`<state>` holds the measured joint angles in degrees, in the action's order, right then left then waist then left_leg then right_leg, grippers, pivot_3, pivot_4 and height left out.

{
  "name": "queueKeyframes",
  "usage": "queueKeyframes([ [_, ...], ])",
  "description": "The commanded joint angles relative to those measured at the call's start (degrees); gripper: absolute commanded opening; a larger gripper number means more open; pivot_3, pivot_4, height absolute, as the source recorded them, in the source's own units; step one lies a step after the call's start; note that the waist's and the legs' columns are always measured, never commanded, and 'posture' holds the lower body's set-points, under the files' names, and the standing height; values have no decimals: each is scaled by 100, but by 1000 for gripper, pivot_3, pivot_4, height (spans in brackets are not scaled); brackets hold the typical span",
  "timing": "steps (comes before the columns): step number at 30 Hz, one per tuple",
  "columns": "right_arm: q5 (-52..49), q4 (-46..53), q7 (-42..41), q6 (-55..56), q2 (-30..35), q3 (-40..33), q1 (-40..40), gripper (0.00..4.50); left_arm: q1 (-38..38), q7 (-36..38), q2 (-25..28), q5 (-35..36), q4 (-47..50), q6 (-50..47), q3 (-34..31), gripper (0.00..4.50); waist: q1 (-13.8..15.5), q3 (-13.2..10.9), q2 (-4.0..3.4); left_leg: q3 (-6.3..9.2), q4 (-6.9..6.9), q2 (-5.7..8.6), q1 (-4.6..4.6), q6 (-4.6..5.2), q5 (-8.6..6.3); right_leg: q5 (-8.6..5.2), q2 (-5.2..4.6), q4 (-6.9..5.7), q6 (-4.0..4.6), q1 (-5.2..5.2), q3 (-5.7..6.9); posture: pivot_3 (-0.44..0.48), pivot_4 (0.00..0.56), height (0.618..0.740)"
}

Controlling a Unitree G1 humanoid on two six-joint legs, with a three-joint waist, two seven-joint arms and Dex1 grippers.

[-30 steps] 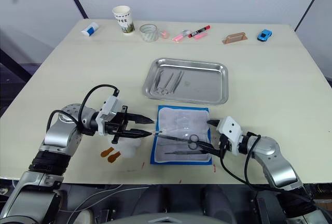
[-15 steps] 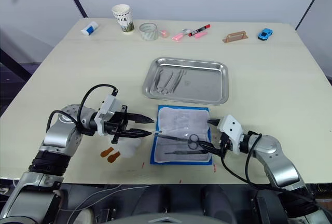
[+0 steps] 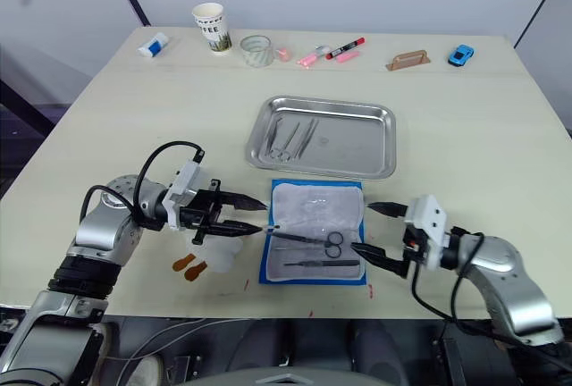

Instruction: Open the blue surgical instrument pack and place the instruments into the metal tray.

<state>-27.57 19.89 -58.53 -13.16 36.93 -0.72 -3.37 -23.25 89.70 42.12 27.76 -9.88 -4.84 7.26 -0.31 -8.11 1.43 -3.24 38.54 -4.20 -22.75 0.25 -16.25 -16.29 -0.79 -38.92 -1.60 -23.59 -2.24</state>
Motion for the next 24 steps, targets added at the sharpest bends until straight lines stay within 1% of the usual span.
queueKeyframes([
  [1, -520, 473, -240, -45, 200, -439, -157, 4500, -160, 280, 12, -228, -103, 426, 85, 3748, -6, -1, -1, 0, 2, 0, 0, 0, 0, 0, 1, -2, 0, 0, 0, 0, 150, 718],
  [2, -609, 535, -285, -42, 239, -526, -204, 4500, -182, 280, -1, -280, -138, 485, 119, 4179, -8, -1, -1, 0, 3, 0, 2, 0, 0, 0, 3, -3, 0, 0, -1, 0, 150, 718],
  [3, -725, 611, -321, -72, 280, -622, -261, 4500, -200, 268, -46, -324, -167, 550, 130, 4454, -7, -1, -1, 2, 3, -1, 2, 0, 0, 0, 4, -4, 0, 0, -1, 0, 150, 718],
  [7, -1056, 834, -419, -154, 428, -882, -441, 4500, -205, 258, -167, -442, -212, 791, 185, 4454, -4, -2, -3, 3, 6, 0, 0, 0, 0, 1, 3, -3, 0, 1, -1, 0, 150, 718],
  [10, -1417, 1020, -437, -355, 536, -1135, -541, 4500, -204, 277, -232, -639, -365, 1133, 351, 4454, -7, -6, 0, 4, 8, -1, 1, 0, 0, 1, 4, -5, -1, 2, -1, 0, 150, 718],
  [12, -1469, 1028, -456, -374, 590, -1216, -570, 4500, -279, 279, -324, -768, -510, 1313, 460, 4454, 4, -6, -3, 4, 11, 0, 1, 0, 0, 1, 3, -6, -1, 3, -1, 0, 150, 718],
  [17, -1464, 1047, -440, -374, 601, -1255, -559, 4500, -541, 222, -474, -1128, -892, 1651, 733, 4454, 25, -7, -2, 7, 23, 0, -1, 0, 0, 4, 4, -9, -5, 7, 0, 0, 150, 718],
  [24, -1380, 1143, -331, -338, 503, -1125, -548, 4500, -844, 113, -684, -1456, -1256, 1774, 887, 4454, 26, -7, -2, 8, 32, 1, -2, 0, 0, 5, 6, -12, -8, 9, -1, 0, 150, 718],
])
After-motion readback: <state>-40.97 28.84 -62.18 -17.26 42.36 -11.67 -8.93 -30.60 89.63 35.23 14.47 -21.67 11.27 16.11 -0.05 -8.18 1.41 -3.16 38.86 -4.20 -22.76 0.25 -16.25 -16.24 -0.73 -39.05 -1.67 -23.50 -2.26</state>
